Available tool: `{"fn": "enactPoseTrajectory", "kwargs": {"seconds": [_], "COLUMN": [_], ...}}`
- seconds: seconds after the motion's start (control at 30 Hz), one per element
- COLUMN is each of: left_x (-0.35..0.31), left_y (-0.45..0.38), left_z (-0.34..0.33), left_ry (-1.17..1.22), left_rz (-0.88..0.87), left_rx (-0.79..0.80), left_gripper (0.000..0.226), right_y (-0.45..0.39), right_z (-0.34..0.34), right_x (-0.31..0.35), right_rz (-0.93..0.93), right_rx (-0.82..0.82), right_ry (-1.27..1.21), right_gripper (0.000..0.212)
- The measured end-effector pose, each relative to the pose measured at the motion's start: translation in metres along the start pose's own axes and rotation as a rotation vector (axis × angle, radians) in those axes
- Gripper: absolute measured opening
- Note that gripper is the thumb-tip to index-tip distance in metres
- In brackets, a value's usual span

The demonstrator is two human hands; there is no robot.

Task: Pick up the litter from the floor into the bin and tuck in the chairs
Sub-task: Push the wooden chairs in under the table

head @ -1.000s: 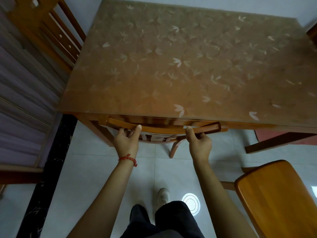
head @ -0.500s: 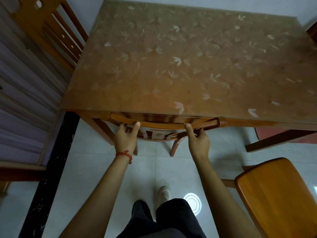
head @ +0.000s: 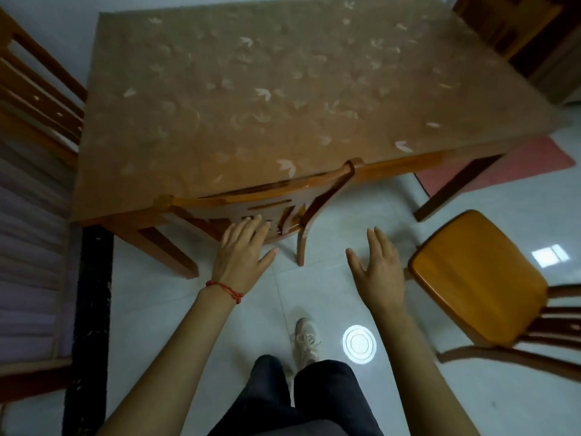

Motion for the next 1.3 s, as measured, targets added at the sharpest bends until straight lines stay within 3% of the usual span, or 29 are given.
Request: {"fn": "enactPoseTrajectory", "kwargs": {"seconds": [0.17,0.43,0.67,0.9,1.13,1.3], "left_x": [-0.032,-0.125,-0.249,-0.392,-0.516,-0.582], "left_y": [0.007,0.002,0.021,0.091,0.163,0.186], "left_z": [-0.010,-0.038,-0.068,-0.108,-0.148,-0.177], "left_ry": [-0.012,-0.002,-0.007,0.015,0.030,0.021], "left_rz": [-0.171,-0.447,-0.748,-0.991,-1.131,-1.201], "left_rx": [0.078,0.181,0.245,0.340,0.379,0.408], "left_gripper": [0.054,0.052,0.053,0.055,0.056,0.054], "right_y": [0.055,0.136,0.229,0.361,0.473,0.507], "right_z": [0.017,0.060,0.098,0.140,0.171,0.192], "right_x": [-0.044,-0.120,-0.199,-0.289,-0.375,-0.424], "right_rz": [-0.201,-0.473,-0.703,-0.924,-1.088,-1.158], "right_rx": [0.029,-0.110,-0.213,-0.313,-0.331,-0.383], "right_ry": [0.084,0.107,0.083,0.056,0.072,0.053], "right_gripper": [0.062,0.061,0.060,0.056,0.056,0.056]}}
Point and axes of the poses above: each hand's wrist, its own y-axis away from the middle knuckle, its own z-axis out of the back of the hand, x = y × z, the point moved 2 cm from there along -y, towards the middle knuckle, and after that the axes turned 1 degree about -z, right-handed, at the moved point
